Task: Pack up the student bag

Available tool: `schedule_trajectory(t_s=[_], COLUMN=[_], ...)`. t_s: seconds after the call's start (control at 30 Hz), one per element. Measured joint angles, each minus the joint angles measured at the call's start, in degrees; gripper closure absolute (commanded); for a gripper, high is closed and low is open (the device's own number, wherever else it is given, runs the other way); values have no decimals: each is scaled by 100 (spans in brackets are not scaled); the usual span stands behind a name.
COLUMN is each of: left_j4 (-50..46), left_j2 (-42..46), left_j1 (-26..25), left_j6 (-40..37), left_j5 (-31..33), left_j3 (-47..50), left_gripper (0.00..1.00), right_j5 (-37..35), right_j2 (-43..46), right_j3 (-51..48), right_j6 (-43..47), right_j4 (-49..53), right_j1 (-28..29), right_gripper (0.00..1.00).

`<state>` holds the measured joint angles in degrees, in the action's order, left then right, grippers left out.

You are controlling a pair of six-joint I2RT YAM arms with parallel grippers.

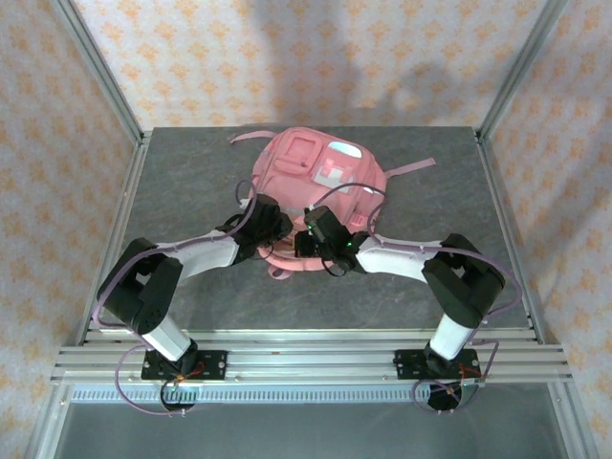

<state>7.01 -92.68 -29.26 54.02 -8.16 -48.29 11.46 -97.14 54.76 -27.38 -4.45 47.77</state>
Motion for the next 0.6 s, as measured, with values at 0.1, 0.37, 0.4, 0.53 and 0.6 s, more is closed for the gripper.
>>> schedule_trajectory(t_s=[0.1,0.37,0.4,0.53,0.6], left_j4=[17,125,140,149,166], left_j2=[0,50,74,162,197], left_j1=[2,177,208,291,291], left_j6=[31,-7,-11,-83,-133], left_j5=[-17,-337,-365,-494,-540], left_j3=[-44,37,57,94,94], left_gripper=[100,100,100,100,100], right_j5=[-142,-166,-160,-155,-133], right_j2=[0,450,564,879,922], right_j3=[0,-474,-586,-817,-815], right_j6=[24,63,63,109,111], right_j4=[57,199,225,295,293], right_j1=[-4,-348,-459,-968,-1134], right_gripper=[100,100,100,100,100])
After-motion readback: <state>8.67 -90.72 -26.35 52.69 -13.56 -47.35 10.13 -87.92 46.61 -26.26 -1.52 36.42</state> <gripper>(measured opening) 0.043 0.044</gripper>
